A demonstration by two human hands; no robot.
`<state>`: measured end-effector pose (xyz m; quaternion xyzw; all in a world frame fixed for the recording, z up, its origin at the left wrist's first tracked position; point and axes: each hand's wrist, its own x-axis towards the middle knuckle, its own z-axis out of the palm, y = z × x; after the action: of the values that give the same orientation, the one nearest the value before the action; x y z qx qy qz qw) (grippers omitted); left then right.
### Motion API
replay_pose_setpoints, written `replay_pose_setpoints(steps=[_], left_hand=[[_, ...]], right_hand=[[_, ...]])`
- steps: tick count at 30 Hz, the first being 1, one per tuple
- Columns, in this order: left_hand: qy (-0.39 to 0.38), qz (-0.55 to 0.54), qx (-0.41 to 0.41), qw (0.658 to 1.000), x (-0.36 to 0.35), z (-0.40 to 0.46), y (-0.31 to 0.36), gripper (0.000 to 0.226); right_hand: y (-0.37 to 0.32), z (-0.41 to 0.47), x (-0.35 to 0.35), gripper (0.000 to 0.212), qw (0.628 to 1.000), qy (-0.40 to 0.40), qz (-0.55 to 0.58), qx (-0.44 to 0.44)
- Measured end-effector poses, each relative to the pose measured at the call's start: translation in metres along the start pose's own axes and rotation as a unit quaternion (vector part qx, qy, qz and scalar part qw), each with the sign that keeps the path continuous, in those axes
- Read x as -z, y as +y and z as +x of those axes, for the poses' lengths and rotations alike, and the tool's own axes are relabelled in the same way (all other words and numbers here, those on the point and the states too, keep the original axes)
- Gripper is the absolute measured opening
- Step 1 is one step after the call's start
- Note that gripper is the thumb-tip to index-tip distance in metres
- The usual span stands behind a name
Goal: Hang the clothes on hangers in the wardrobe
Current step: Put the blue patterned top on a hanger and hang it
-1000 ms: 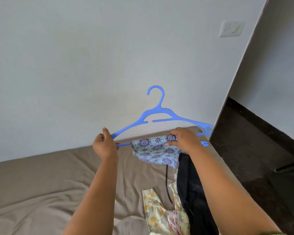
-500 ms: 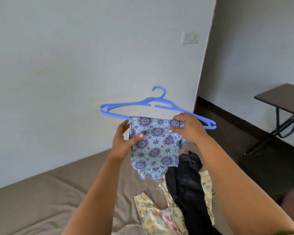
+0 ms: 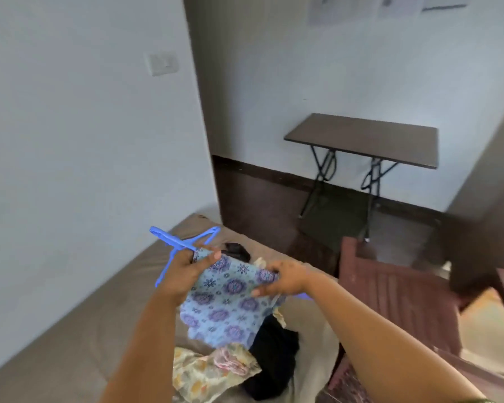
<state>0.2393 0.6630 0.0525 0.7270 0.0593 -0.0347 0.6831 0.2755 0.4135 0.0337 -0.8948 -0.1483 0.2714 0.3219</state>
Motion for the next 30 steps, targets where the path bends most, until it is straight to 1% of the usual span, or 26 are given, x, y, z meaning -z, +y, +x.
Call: replay_pose_setpoints(steps=[1,3,4,6,7,8,10,11,13,15,17,18,19,20,22,23,24,27,30], left_hand=[[-0.025,0.020,0.016,0.999,-0.010,-0.001,-0.005,0.032],[-0.071,0.054,0.044,0.995,-0.026,-0.006,-0.014,0.032],[-0.095,0.064,0.062,0.991,-0.034,-0.008,-0.020,0.037],[-0.140,0.081,0.104,0.981,-0.053,-0.016,-0.033,0.055],[-0.158,0.086,0.117,0.977,-0.067,-0.023,-0.038,0.059],[-0.169,0.086,0.121,0.974,-0.083,-0.030,-0.044,0.060],[-0.197,0.079,0.125,0.969,-0.122,-0.051,-0.052,0.052],[-0.217,0.080,0.128,0.964,-0.144,-0.064,-0.055,0.044],[-0.268,0.083,0.134,0.950,-0.191,-0.093,-0.063,0.034],[-0.314,0.095,0.134,0.935,-0.240,-0.120,-0.072,0.029],[-0.374,0.116,0.121,0.912,-0.293,-0.150,-0.078,0.031],[-0.403,0.121,0.113,0.900,-0.319,-0.164,-0.081,0.034],[-0.428,0.124,0.104,0.889,-0.344,-0.181,-0.081,0.037],[-0.441,0.123,0.095,0.884,-0.369,-0.194,-0.080,0.038],[-0.464,0.117,0.078,0.875,-0.416,-0.219,-0.073,0.039],[-0.472,0.107,0.071,0.872,-0.438,-0.230,-0.065,0.038],[-0.476,0.089,0.065,0.873,-0.459,-0.239,-0.055,0.035],[-0.484,0.039,0.037,0.873,-0.521,-0.261,-0.022,0.027],[-0.502,0.032,0.008,0.864,-0.580,-0.280,0.001,0.017]], right_hand=[[0.016,-0.012,-0.010,0.073,0.995,-0.062,0.058,-0.050],[0.045,-0.037,-0.030,0.096,0.959,-0.170,0.189,-0.124],[0.056,-0.052,-0.039,0.097,0.941,-0.199,0.226,-0.152],[0.076,-0.082,-0.055,0.082,0.915,-0.220,0.275,-0.197],[0.088,-0.097,-0.062,0.078,0.907,-0.209,0.292,-0.222],[0.101,-0.113,-0.069,0.080,0.903,-0.187,0.299,-0.244],[0.131,-0.148,-0.081,0.088,0.897,-0.164,0.297,-0.283],[0.149,-0.167,-0.087,0.088,0.893,-0.156,0.297,-0.300],[0.181,-0.219,-0.094,0.082,0.877,-0.147,0.321,-0.325],[0.214,-0.274,-0.097,0.073,0.867,-0.128,0.337,-0.346],[0.249,-0.328,-0.100,0.062,0.876,-0.090,0.292,-0.373],[0.267,-0.355,-0.100,0.057,0.883,-0.056,0.254,-0.390],[0.284,-0.381,-0.098,0.054,0.886,-0.008,0.209,-0.414],[0.303,-0.407,-0.094,0.056,0.884,0.057,0.164,-0.434],[0.332,-0.455,-0.076,0.057,0.866,0.179,0.110,-0.453],[0.344,-0.474,-0.063,0.054,0.857,0.214,0.089,-0.460],[0.350,-0.492,-0.046,0.052,0.851,0.232,0.061,-0.467],[0.360,-0.544,0.010,0.050,0.836,0.239,-0.030,-0.493],[0.387,-0.594,0.057,0.047,0.817,0.248,-0.046,-0.518]])
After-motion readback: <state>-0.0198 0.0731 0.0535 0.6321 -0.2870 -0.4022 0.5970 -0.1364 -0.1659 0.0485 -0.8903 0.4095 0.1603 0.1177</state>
